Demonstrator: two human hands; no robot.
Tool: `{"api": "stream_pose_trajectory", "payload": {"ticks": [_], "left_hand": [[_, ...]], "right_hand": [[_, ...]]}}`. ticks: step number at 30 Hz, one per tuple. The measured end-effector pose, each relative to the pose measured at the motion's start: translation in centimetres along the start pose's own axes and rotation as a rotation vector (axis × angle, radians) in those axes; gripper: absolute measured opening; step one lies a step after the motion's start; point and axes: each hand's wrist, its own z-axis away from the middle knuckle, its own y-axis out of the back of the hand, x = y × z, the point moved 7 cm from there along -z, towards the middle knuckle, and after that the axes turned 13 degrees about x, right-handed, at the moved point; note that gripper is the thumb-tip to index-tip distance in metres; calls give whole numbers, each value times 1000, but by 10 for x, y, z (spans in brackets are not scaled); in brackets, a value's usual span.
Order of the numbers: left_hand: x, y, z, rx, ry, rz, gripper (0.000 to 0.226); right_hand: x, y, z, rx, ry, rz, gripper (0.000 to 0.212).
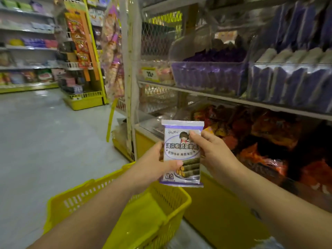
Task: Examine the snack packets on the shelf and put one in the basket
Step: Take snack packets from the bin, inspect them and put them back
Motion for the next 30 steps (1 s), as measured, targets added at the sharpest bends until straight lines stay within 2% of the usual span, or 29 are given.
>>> {"api": "stream_pose_trajectory", "payload": {"ticks": [2,4,8,12,17,21,26,30], "left_hand": [[-6,2,-3,51,19,75,42],[-7,6,-7,121,15,130,46],[-10,12,-12,233,10,195,33],[-13,7,-16,216,30,259,42],[-20,-3,-17,159,88,309,33],[-22,-6,-17,194,110,282,20],[-15,-3,-17,250,54,240,31],[-11,-3,-14,259,36,252,32]], "right_hand": [[14,-3,-1,-39,-5,16,24],[25,-3,-2,-58,-2,39,24],[35,-4,-1,-90,-12,67,36],[33,-2,2,-72,-85,-28,43],[32,12,-2,10,-146,-56,20],[29,15,2,6,-110,-26,26],[23,19,0,53,-67,2,33],[22,22,-1,51,-80,10,34]]}}
